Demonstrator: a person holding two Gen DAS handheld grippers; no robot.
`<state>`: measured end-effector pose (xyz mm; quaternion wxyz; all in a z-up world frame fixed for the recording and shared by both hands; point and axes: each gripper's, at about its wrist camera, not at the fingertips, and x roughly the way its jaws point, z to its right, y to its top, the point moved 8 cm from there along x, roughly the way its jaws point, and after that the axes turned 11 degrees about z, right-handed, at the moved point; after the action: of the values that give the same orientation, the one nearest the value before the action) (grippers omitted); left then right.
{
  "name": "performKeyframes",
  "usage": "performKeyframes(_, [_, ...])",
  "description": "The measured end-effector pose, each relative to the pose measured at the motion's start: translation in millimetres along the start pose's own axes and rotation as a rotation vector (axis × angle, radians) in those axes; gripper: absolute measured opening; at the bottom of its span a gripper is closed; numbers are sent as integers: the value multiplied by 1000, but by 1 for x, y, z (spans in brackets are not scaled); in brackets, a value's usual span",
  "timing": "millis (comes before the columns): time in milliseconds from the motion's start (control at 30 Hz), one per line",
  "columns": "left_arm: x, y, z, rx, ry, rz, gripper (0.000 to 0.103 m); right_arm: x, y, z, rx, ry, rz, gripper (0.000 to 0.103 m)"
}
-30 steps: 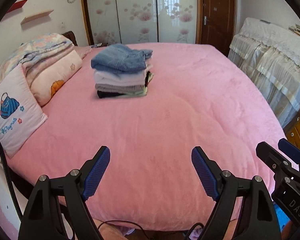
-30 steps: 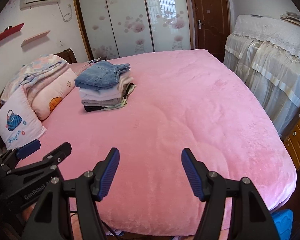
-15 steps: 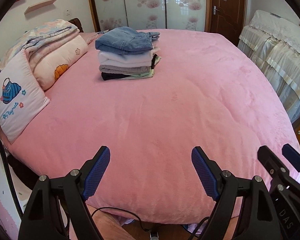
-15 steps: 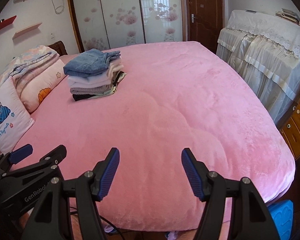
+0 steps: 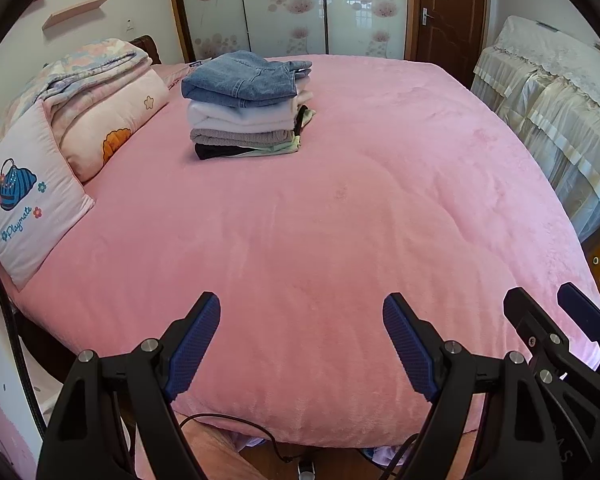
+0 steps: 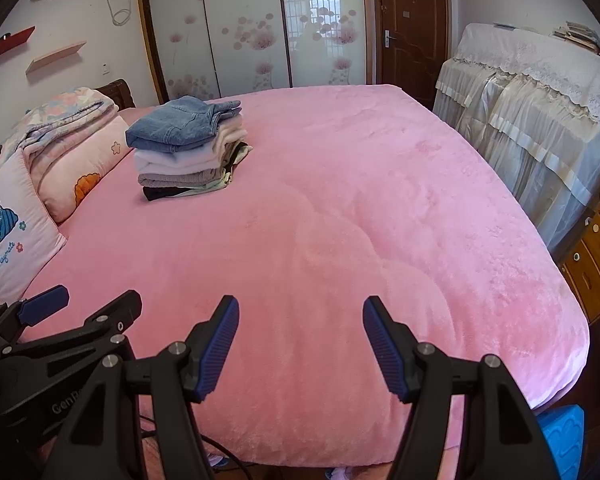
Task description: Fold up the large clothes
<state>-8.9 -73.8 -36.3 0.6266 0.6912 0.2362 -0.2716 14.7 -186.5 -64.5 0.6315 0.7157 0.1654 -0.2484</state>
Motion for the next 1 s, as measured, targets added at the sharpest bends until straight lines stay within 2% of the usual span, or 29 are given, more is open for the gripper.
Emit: performKeyframes(1000, [5, -5, -1, -17, -11, -27, 82, 8, -1, 7, 14, 0, -10, 65])
